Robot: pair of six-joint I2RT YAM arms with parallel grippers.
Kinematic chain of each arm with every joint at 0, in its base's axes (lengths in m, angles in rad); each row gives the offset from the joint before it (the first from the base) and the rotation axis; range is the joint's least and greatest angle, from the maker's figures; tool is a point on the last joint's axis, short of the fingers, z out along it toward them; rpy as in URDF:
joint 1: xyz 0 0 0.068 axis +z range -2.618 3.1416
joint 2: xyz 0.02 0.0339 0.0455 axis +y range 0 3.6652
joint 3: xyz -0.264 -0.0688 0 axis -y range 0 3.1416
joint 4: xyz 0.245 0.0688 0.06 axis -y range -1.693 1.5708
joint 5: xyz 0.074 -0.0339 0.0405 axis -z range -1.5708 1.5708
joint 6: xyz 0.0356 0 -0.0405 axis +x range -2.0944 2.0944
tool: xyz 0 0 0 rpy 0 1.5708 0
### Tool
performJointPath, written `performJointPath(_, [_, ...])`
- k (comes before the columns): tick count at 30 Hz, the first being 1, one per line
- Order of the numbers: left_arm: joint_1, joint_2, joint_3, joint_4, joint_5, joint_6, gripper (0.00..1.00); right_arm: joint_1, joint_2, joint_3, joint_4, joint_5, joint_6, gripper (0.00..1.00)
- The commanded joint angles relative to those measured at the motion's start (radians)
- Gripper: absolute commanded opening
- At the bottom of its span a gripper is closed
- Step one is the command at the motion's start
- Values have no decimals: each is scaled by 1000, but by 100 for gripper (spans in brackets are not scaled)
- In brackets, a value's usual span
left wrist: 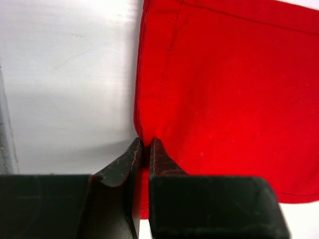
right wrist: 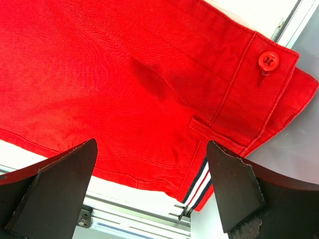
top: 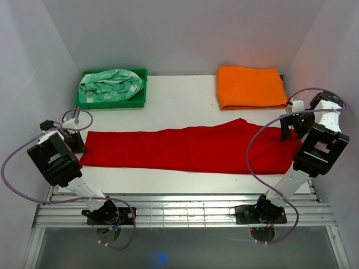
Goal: Fold and stack the trousers
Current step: Fold the trousers
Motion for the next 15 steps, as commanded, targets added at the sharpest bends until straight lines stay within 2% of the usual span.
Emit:
performJointPath(1, [8, 13, 49, -178, 46, -17, 0, -5, -14, 14, 7, -20, -4, 95])
performJointPath(8, [89, 7, 330, -332, 65, 48, 0, -5, -25, -14, 9, -37, -16, 95])
performJointPath(15, [94, -90, 393, -398, 137, 88, 0, -5, -37, -40, 9, -55, -29, 95])
